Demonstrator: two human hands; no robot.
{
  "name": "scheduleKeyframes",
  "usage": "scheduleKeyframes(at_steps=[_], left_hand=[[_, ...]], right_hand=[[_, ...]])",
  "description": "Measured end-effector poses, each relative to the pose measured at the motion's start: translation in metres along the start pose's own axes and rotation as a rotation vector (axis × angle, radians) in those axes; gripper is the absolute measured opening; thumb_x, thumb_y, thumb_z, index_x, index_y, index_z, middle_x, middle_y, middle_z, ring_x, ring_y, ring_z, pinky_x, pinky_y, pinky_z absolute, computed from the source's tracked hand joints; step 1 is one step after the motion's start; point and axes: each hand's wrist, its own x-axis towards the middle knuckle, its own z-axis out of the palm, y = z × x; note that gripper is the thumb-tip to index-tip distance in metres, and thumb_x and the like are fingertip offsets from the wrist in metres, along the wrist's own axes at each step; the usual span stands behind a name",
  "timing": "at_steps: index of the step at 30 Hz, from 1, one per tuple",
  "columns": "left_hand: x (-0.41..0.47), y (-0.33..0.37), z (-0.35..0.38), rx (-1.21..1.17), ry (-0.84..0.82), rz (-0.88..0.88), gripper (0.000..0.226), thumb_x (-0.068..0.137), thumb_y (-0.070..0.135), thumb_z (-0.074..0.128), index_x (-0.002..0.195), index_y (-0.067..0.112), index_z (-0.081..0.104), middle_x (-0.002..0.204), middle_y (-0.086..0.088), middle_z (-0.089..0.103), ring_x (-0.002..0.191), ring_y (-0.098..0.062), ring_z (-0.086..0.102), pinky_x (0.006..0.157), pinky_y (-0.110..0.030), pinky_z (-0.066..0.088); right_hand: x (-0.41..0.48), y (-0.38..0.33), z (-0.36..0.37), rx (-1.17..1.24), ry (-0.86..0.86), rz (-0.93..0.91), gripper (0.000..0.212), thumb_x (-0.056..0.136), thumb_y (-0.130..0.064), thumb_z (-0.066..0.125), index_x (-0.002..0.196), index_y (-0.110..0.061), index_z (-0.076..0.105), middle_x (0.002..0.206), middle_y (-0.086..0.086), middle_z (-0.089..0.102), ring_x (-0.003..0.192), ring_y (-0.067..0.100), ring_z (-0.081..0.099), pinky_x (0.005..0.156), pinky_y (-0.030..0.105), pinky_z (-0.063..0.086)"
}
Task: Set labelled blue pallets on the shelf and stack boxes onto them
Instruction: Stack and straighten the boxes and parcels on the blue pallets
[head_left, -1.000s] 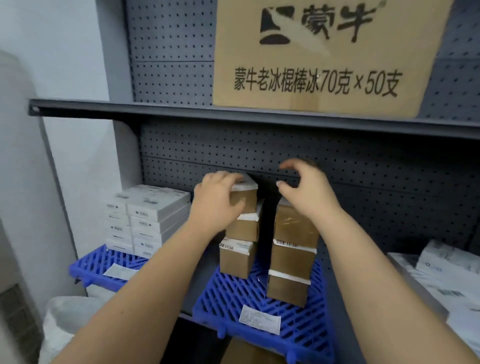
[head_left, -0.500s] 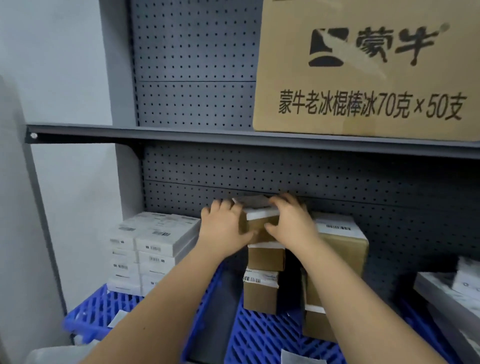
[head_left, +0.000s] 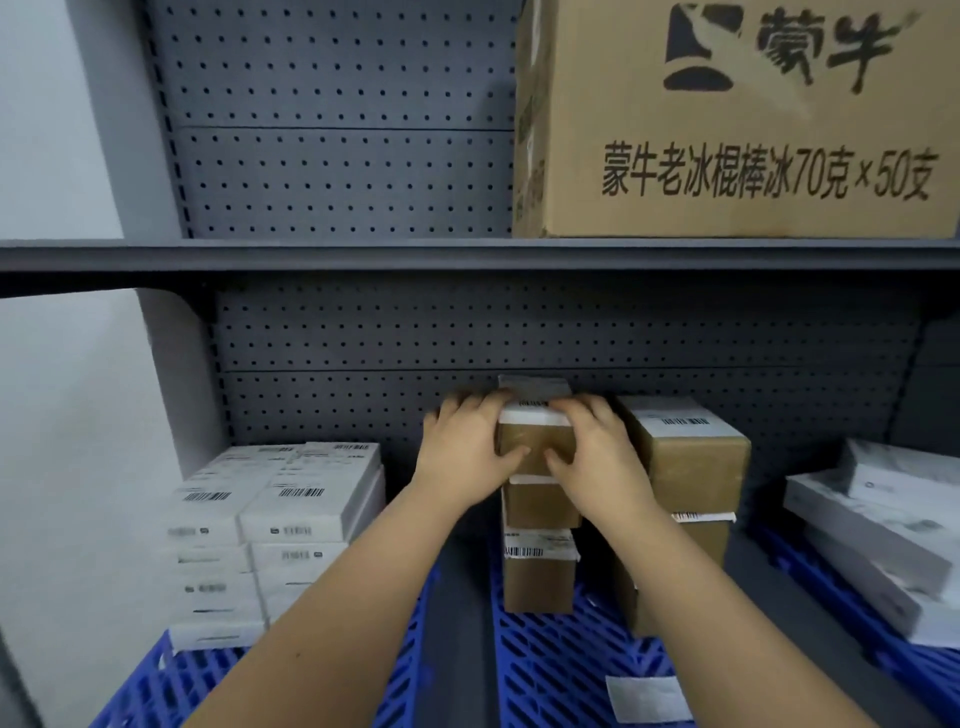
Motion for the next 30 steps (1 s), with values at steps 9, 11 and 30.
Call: scheduleKeyframes(at_steps=[9, 11, 30], left_hand=[[-0.018, 0.009, 0.022, -0.528, 0.014, -0.155, 0.080, 0.077, 0.038, 0.076, 0.144, 0.032, 0.032, 0.134, 0.004, 0.051, 0.123, -0.018, 0.046, 0.097, -0.034, 0.045], [-0.031, 0.013, 0.027, -0.865, 0.015, -0.307, 0.083, 0.079, 0.025, 0.078, 0.147, 0.028, 0.029, 0.129, 0.007, 0.049, 0.115, -0.010, 0.048, 0.086, -0.017, 0.043], [-0.068, 0.025, 0.049, -1.668, 0.113, -0.727, 0.041, 0.102, 0.045, 0.035, 0.130, 0.026, 0.059, 0.127, 0.005, 0.062, 0.119, -0.010, 0.055, 0.088, -0.026, 0.043]], right_hand=[[-0.021, 0.009, 0.001, 0.313, -0.056, 0.099, 0.087, 0.087, -0.006, 0.064, 0.152, -0.033, 0.013, 0.158, 0.000, 0.015, 0.139, 0.016, 0.028, 0.104, 0.025, 0.033], [-0.031, 0.012, 0.007, 0.457, -0.062, 0.174, 0.088, 0.088, -0.007, 0.062, 0.153, -0.033, 0.008, 0.157, 0.001, 0.018, 0.139, 0.015, 0.028, 0.107, 0.028, 0.033], [-0.060, 0.019, 0.036, 1.138, 0.040, 0.505, 0.056, 0.099, -0.058, 0.018, 0.130, -0.033, 0.057, 0.127, -0.010, 0.059, 0.120, 0.006, 0.050, 0.098, 0.026, 0.038]])
